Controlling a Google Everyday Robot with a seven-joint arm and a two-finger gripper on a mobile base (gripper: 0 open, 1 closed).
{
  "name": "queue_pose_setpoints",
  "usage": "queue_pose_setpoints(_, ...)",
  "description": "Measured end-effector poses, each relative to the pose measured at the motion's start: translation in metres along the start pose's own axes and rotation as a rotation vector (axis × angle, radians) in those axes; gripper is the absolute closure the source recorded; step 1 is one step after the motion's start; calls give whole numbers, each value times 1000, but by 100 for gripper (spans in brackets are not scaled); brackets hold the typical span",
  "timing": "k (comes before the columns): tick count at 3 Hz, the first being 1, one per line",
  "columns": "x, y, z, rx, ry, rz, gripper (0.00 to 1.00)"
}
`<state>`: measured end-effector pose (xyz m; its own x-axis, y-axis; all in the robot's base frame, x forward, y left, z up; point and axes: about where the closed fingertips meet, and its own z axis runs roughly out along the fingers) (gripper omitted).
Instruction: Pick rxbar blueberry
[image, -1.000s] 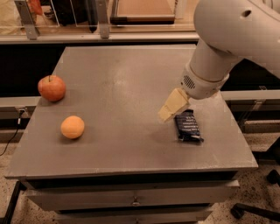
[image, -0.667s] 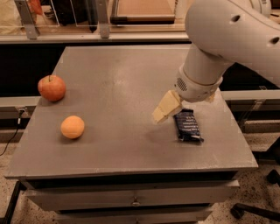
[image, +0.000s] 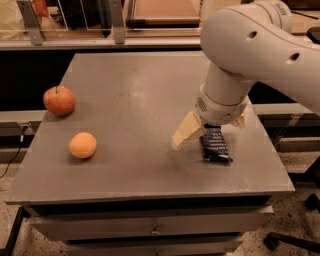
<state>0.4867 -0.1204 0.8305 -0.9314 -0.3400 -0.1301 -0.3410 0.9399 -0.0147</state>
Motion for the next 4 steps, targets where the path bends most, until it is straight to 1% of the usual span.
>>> queue_pose_setpoints(1,7,-3,9,-15,25,20,0)
queue_pose_setpoints(3,9,-2,9,-15,24,20,46)
queue_pose_setpoints(4,8,-2,3,-15,24,20,77)
